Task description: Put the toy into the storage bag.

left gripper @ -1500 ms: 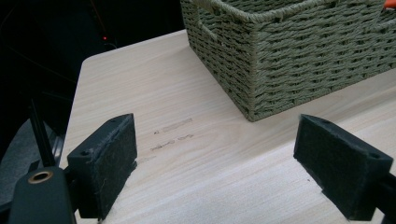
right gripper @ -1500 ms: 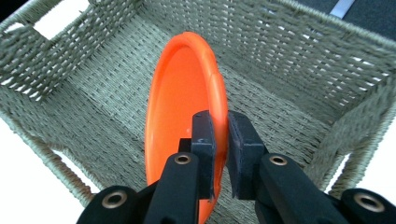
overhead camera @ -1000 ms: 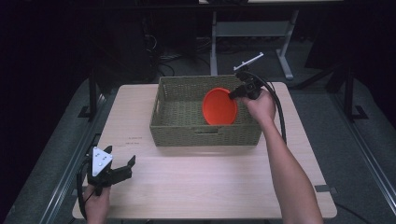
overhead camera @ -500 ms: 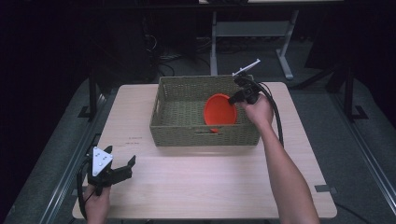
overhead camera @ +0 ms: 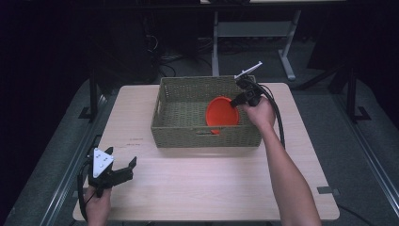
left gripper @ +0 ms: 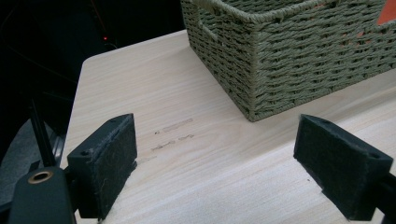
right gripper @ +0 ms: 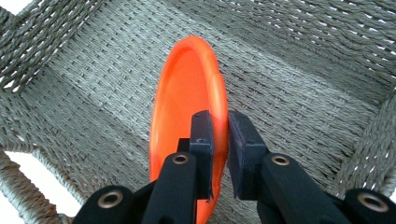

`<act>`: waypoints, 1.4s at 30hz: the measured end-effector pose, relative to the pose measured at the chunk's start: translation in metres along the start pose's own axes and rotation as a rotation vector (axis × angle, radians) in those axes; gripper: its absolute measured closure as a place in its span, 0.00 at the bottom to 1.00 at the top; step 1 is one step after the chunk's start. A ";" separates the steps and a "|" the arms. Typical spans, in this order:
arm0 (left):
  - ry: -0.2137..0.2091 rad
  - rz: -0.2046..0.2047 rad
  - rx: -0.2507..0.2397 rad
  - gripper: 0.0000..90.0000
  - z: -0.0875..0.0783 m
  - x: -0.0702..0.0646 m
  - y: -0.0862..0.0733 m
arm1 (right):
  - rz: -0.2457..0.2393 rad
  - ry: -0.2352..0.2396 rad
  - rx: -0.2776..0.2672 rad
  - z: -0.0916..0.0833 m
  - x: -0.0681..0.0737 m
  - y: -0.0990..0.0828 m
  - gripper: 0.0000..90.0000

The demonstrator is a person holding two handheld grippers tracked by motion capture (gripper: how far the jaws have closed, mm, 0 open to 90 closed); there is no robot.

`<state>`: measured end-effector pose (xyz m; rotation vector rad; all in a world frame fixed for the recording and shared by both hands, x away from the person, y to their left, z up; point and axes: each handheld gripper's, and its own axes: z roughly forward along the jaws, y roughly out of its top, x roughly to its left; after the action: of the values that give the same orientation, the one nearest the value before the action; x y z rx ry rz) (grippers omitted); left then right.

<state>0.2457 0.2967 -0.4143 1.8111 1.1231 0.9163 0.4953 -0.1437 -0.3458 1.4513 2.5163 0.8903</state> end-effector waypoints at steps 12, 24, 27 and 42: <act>-0.001 -0.003 -0.002 0.14 0.000 -0.001 0.000 | 0.003 -0.008 -0.007 -0.007 -0.002 -0.001 0.81; -0.001 0.006 -0.001 0.14 0.000 -0.002 0.001 | 0.004 0.022 0.003 -0.004 -0.003 -0.007 0.75; 0.000 0.002 -0.001 0.14 0.000 -0.002 0.001 | 0.013 0.035 0.002 -0.002 -0.002 -0.007 0.72; -0.008 0.008 0.003 0.14 0.005 -0.005 0.002 | 0.002 0.144 -0.004 -0.004 0.002 -0.008 0.53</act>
<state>0.2492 0.2906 -0.4154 1.8219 1.1132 0.9117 0.4864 -0.1470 -0.3463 1.4375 2.6121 1.0350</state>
